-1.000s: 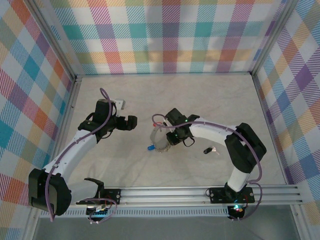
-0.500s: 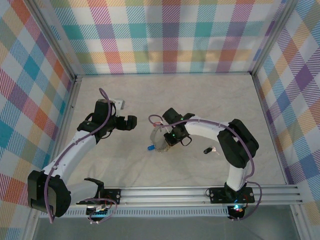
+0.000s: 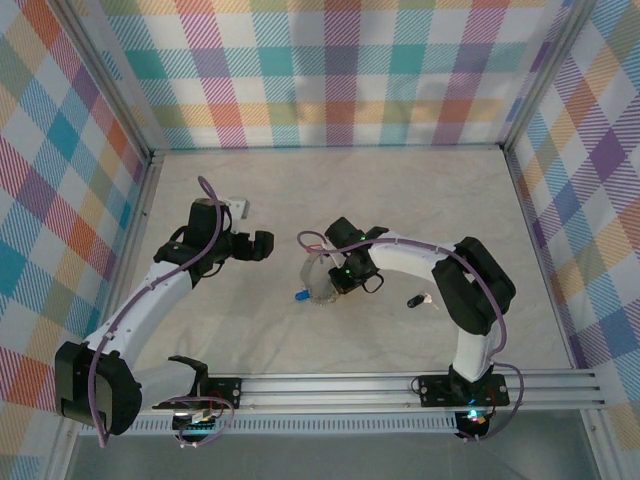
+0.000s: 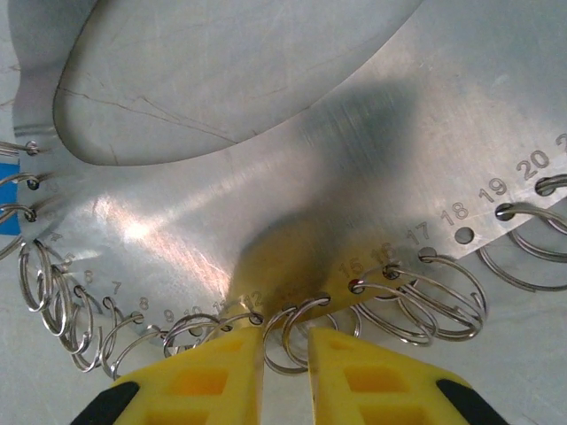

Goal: Put the keys on the keyring

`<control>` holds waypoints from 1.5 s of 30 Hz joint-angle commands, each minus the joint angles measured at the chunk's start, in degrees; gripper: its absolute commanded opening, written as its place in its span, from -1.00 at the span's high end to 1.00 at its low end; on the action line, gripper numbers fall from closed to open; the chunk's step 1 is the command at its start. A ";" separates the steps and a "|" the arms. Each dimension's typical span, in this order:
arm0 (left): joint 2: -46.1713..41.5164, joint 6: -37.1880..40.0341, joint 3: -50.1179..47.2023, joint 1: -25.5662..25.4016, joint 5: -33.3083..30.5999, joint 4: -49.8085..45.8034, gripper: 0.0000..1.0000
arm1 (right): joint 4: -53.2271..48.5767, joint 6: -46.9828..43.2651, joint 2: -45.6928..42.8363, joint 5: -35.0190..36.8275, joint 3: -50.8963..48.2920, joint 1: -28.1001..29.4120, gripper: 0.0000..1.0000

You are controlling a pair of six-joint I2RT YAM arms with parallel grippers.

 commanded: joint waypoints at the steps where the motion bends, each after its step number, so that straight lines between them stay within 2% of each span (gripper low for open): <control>1: -1.59 0.82 0.29 0.12 0.49 0.05 -1.00 | -0.90 1.17 1.06 -0.91 0.45 -0.24 0.58; 14: -1.60 1.04 0.31 0.04 0.59 -0.10 -1.00 | 0.17 1.75 2.04 -0.80 -0.51 -0.31 0.60; 18: -1.57 1.14 0.31 -0.03 0.57 -0.06 -1.00 | 0.61 2.00 1.53 -0.47 -0.95 -0.33 0.71; 27: -1.53 1.10 0.26 -0.05 0.73 -0.11 -1.00 | 0.72 1.61 -1.18 -2.59 -0.17 -0.47 0.73; 39: -1.90 1.21 -0.21 -0.30 6.93 2.30 -1.00 | 4.18 4.12 -3.88 -9.61 -2.37 -3.95 0.75; 45: -2.58 2.92 -1.45 -0.80 9.56 4.71 -1.00 | 7.63 5.44 -5.41 -16.11 -5.05 -6.30 0.78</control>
